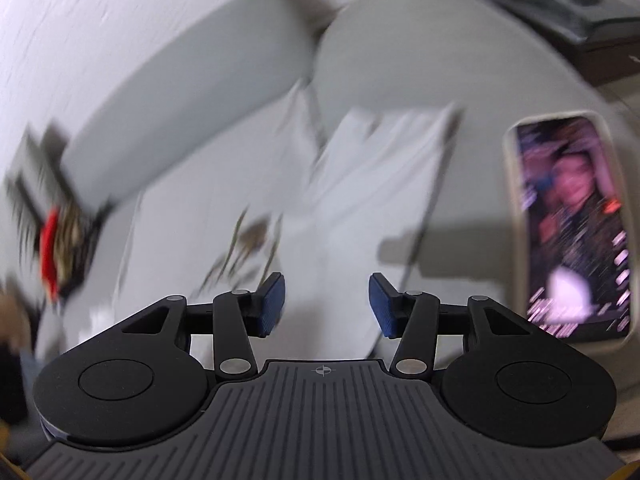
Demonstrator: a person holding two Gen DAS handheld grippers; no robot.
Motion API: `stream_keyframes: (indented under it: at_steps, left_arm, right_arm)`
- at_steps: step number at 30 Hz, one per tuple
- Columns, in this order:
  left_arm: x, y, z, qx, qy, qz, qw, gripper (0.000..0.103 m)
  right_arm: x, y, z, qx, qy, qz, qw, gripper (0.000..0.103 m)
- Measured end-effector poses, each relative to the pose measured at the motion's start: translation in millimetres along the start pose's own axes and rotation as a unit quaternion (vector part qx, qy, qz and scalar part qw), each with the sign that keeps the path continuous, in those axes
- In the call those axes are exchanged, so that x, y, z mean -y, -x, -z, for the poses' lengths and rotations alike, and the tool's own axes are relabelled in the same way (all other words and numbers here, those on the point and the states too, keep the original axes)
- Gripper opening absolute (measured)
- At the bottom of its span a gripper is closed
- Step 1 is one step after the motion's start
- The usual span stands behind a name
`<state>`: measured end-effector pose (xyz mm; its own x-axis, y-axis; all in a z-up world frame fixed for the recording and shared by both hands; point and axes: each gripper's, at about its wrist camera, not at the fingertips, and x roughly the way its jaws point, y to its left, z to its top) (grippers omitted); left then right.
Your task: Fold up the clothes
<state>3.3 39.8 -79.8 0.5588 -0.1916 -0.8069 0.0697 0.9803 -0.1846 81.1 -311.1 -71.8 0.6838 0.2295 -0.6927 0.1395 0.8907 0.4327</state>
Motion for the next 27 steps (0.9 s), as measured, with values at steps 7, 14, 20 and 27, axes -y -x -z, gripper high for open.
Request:
stream_keyframes:
  at_steps: [7,14,20,27]
  left_arm:
    - [-3.1,-12.0,-0.3,-0.013,0.011,0.004,0.9998,0.061]
    - [-3.5,-21.0,-2.3,-0.018,0.012,0.007,0.9997,0.061]
    - [-5.5,-25.4,-0.4,-0.021,0.012,0.005,0.9997,0.060]
    - [-12.2,-21.4,0.4,-0.013,0.022,0.010,0.9996,0.060]
  right_arm:
    - [60.9,-23.4,-41.5,0.049,-0.083,-0.002,0.995,0.050]
    - [65.7,-58.1,-55.7,0.060,-0.073,0.010,0.996,0.041]
    - [57.8,-72.6,-61.5,0.066,-0.045,0.021,0.997,0.011]
    - [27.3,-58.9,-59.4,0.109,0.008,0.043,0.993,0.001]
